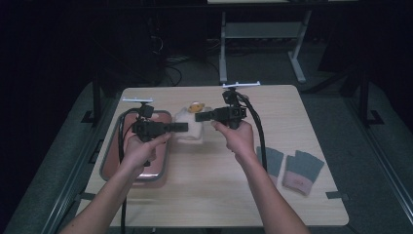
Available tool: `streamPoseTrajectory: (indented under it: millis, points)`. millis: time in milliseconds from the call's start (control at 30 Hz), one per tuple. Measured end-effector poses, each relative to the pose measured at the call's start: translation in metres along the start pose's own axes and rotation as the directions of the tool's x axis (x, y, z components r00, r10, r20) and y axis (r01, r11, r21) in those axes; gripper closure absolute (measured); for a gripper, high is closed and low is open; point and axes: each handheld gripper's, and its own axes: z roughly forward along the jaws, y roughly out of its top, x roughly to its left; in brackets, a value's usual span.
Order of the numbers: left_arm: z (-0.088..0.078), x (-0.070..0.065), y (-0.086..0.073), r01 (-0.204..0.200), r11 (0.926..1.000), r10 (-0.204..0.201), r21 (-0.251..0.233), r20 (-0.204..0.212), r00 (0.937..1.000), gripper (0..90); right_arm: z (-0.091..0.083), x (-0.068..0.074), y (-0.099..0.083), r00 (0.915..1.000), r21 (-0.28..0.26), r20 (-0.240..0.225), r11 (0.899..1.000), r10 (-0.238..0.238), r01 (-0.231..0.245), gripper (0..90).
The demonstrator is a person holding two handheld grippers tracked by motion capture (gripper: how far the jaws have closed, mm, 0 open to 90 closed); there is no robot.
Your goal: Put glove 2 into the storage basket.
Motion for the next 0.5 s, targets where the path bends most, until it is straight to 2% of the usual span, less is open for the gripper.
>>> streamPoseTrajectory:
  millis: [133, 300, 500]
  points:
    - [-0.009, 0.003, 0.002, -0.009, 0.9999, 0.009, -0.014, -0.003, 1.0, 68.2, 0.007, 0.006, 0.004, 0.9999, 0.002, -0.006, 1.0, -0.011, 0.011, 83.4]
    - [-0.023, 0.006, 0.004, 0.0, 0.9996, 0.0, -0.029, -0.011, 0.9999, 68.2, 0.016, 0.015, 0.011, 0.9995, 0.011, -0.017, 1.0, -0.025, 0.025, 83.4]
    - [-0.033, 0.009, 0.005, -0.009, 0.9993, 0.008, -0.036, -0.021, 0.9997, 68.2, 0.025, 0.02, 0.015, 0.999, 0.013, -0.033, 0.999, -0.03, 0.031, 83.3]
